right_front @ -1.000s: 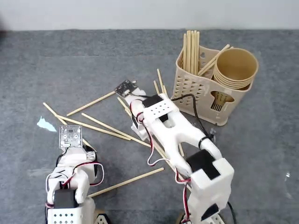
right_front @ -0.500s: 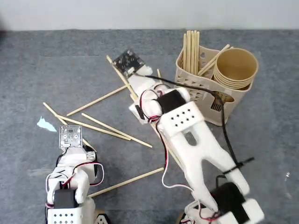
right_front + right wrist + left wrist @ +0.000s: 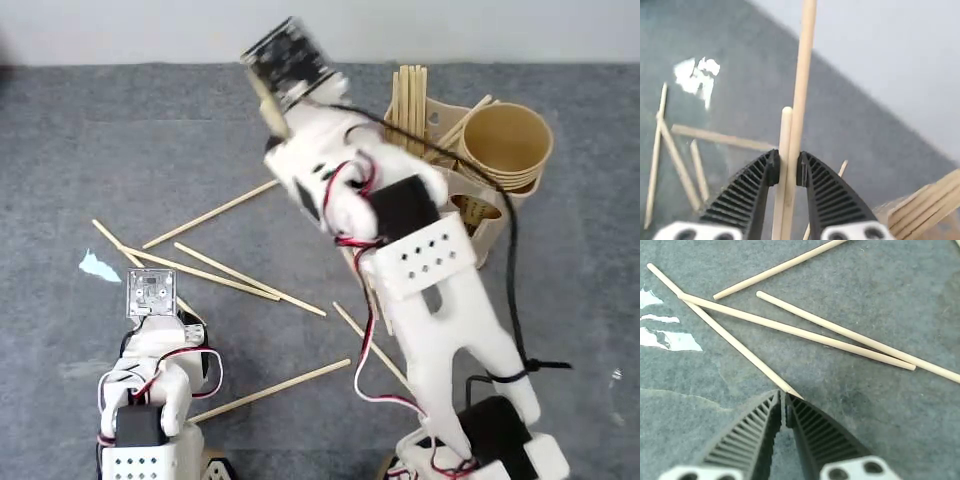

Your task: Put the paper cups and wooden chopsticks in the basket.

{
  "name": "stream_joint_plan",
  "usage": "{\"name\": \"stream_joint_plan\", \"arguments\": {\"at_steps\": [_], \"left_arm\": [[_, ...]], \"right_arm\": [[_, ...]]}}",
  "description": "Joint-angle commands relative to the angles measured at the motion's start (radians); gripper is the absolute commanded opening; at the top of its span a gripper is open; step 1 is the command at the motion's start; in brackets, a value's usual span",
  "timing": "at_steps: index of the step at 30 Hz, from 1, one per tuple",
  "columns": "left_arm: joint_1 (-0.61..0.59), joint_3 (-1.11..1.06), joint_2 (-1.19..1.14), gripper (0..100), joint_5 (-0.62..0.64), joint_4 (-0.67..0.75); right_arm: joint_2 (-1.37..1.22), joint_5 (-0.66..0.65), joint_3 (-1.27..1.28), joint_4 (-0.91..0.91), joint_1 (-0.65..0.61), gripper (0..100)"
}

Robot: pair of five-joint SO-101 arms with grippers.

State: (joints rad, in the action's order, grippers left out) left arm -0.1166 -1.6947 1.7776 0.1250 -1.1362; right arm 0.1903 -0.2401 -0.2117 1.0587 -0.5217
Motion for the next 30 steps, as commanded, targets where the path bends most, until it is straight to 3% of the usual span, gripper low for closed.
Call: {"name": "stream_joint_plan", "arguments": {"at_steps": [1,17,30], "left_arm": [[-0.003,0.008,-0.003,2,-0.008,0.017],[-0.003,0.008,-0.003,2,-0.008,0.017],[-0.003,0.008,-0.003,2,-0.008,0.015]], "right_arm": [[0.054,-0.006,-0.094,-0.111,0.070,0.8],[0.053,0.054,-0.097,-0.561,0.314,0.8],[0.028,0.054,-0.032,-0.619,0.364,0.8]]}}
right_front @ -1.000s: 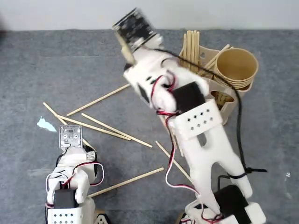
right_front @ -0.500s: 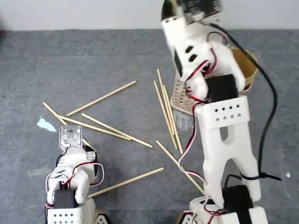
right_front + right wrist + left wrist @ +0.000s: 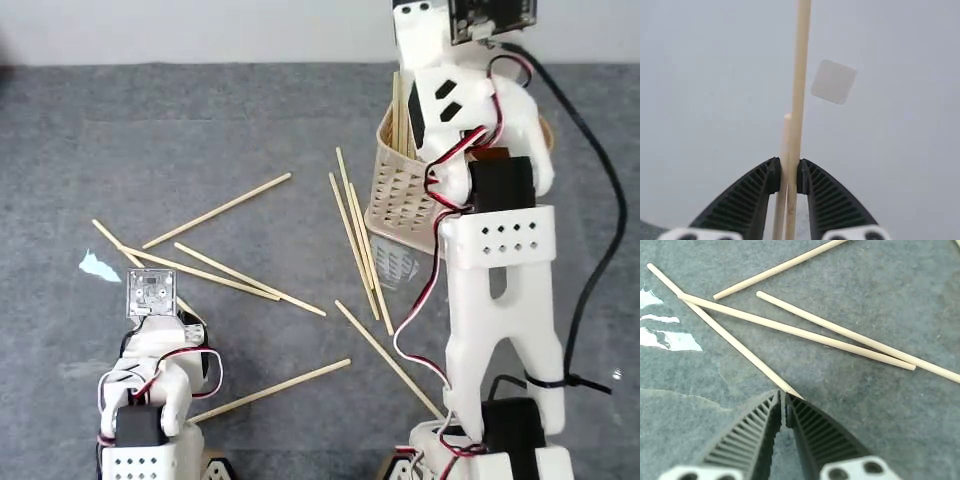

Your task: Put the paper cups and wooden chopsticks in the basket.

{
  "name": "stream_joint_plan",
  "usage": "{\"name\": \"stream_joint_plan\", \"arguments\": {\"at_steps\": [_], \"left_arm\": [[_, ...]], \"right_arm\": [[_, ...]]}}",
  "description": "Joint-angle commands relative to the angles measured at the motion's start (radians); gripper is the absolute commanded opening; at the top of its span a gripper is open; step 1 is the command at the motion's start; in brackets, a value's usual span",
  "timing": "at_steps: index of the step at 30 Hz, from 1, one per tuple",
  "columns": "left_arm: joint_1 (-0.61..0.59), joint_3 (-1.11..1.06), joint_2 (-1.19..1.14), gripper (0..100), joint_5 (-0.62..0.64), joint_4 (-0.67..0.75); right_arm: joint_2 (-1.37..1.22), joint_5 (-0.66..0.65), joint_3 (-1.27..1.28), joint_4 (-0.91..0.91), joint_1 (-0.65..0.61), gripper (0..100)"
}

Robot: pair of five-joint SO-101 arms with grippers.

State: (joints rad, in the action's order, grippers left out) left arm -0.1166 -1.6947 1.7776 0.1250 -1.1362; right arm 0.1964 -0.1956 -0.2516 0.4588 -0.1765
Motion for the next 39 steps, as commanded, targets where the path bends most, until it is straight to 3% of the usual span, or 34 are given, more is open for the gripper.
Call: {"name": "stream_joint_plan", "arguments": {"at_steps": [1,15,18,22,28,39], "left_arm": [[-0.003,0.008,-0.003,2,-0.008,0.015],[-0.003,0.008,-0.003,2,-0.008,0.015],[-0.003,0.008,-0.003,2,-0.008,0.015],[-0.003,0.008,-0.003,2,-0.008,0.015],[-0.003,0.008,-0.003,2,-0.008,0.015],[-0.003,0.008,-0.003,2,-0.008,0.015]], "right_arm": [[0.022,0.009,0.032,-0.018,0.025,0.8],[0.186,0.006,0.488,-0.015,0.035,1.3],[0.225,0.008,0.540,0.013,0.031,5.9],[0.265,0.011,0.531,0.147,0.031,16.2],[0.294,0.037,0.390,0.331,0.019,13.8],[0.229,0.087,0.253,0.875,-0.189,13.3]]}}
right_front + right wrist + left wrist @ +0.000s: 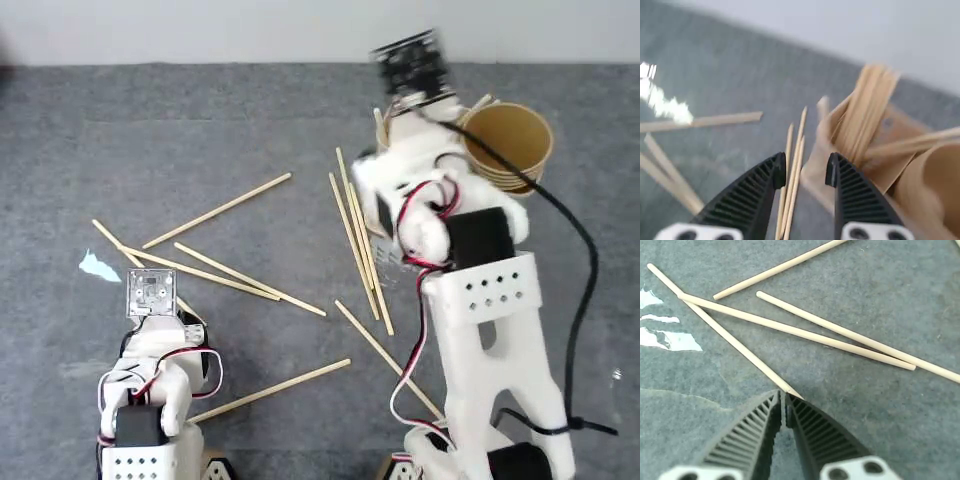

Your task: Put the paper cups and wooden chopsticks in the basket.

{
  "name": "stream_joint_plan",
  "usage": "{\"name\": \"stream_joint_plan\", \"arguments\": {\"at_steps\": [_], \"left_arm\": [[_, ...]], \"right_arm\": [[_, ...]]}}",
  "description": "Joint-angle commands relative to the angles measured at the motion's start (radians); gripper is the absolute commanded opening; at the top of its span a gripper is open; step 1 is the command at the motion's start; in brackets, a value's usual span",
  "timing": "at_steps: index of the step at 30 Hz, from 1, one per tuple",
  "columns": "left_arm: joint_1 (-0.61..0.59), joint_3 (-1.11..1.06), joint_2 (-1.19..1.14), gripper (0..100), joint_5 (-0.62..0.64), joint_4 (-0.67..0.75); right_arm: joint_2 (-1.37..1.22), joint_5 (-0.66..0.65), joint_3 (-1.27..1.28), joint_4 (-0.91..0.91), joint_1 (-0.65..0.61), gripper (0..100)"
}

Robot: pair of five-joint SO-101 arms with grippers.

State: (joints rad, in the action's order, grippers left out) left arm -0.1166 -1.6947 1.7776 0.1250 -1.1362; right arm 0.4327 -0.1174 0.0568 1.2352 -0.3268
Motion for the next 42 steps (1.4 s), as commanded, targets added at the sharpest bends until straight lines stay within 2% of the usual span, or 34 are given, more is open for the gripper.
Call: {"name": "stream_joint_plan", "arguments": {"at_steps": [1,8,11,15,24,36,40,42], "left_arm": [[-0.003,0.008,-0.003,2,-0.008,0.015],[-0.003,0.008,-0.003,2,-0.008,0.015],[-0.003,0.008,-0.003,2,-0.008,0.015],[-0.003,0.008,-0.003,2,-0.008,0.015],[-0.003,0.008,-0.003,2,-0.008,0.015],[-0.003,0.008,-0.003,2,-0.008,0.015],[-0.003,0.008,-0.003,2,-0.008,0.015],[-0.003,0.008,-0.003,2,-0.008,0.015]], "right_arm": [[-0.021,0.009,-0.055,0.130,-0.048,13.3],[-0.127,0.005,-0.043,0.314,-0.102,13.3],[-0.179,0.003,0.026,0.334,-0.133,13.3],[-0.231,-0.014,0.166,0.255,-0.170,13.3],[-0.311,-0.040,0.436,-0.050,-0.226,13.3],[-0.590,-0.091,0.446,-0.209,-0.147,12.9],[-0.621,-0.130,0.446,-0.211,-0.143,0.1],[-0.616,-0.141,0.446,-0.202,-0.145,2.1]]}}
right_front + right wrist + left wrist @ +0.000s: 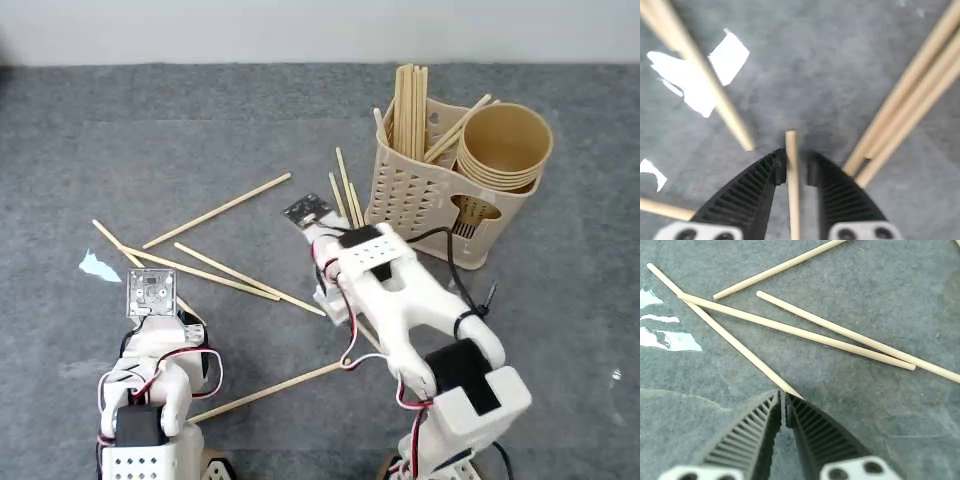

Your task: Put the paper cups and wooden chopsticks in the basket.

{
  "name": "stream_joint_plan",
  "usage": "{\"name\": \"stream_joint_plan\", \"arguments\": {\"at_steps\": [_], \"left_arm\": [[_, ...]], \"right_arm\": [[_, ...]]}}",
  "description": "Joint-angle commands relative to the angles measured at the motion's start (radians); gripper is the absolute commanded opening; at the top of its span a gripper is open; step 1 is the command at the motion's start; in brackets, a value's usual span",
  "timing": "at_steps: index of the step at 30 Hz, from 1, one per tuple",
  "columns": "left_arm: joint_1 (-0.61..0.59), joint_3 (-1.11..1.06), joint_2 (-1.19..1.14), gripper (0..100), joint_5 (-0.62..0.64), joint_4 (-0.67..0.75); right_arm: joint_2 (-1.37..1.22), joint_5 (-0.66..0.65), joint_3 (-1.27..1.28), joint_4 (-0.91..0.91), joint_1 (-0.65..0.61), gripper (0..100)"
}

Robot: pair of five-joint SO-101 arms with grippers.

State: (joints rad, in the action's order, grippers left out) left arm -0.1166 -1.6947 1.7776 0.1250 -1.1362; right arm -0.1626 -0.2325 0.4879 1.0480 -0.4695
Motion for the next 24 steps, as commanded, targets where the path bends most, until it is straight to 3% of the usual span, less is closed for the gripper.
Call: {"name": "stream_joint_plan", "arguments": {"at_steps": [1,12,19,24], "left_arm": [[-0.003,0.008,-0.003,2,-0.008,0.015],[-0.003,0.008,-0.003,2,-0.008,0.015],[-0.003,0.008,-0.003,2,-0.008,0.015],[-0.003,0.008,-0.003,2,-0.008,0.015]], "right_arm": [[-0.013,-0.028,0.015,-0.015,-0.004,0.8],[0.380,-0.029,-0.034,0.153,-0.025,0.8],[0.519,-0.029,-0.379,0.397,-0.022,0.8],[0.519,-0.031,-0.692,0.449,-0.021,0.8]]}}
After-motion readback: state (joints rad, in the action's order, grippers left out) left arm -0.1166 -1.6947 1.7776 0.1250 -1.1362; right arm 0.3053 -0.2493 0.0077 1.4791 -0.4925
